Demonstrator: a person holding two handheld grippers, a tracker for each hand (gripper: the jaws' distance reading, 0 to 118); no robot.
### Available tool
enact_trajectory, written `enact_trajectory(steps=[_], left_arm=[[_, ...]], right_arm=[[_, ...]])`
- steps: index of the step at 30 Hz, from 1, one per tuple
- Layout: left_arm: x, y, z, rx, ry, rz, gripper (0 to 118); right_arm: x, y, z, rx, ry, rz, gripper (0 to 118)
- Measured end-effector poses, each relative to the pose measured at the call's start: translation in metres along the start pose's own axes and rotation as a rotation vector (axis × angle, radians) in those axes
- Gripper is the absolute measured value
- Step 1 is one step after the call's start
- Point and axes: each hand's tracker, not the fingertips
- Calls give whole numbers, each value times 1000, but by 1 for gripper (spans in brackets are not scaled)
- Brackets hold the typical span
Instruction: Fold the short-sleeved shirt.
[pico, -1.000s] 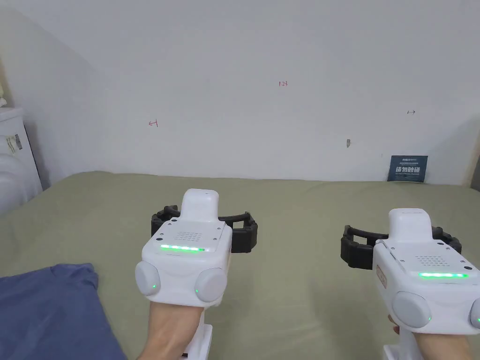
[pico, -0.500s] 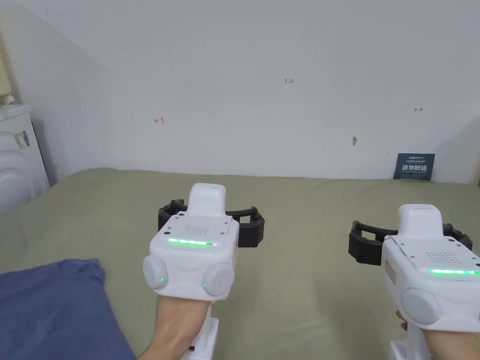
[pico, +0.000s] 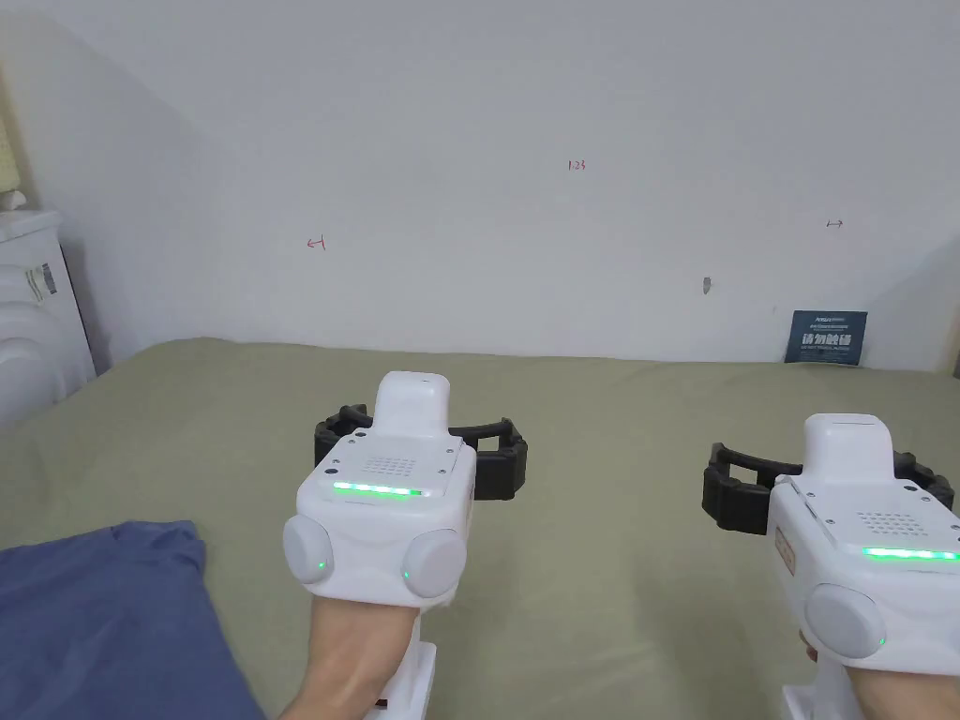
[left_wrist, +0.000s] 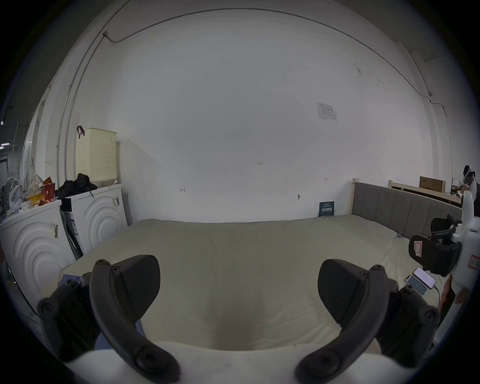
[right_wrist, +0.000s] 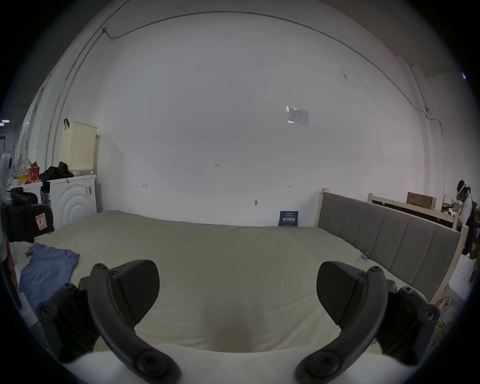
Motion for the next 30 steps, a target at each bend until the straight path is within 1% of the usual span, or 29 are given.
enact_trajectory(steps=[30], left_arm=[[-1,0,2,7,2,1,118]], right_arm=[[-2,1,3,-7,13,12,118]])
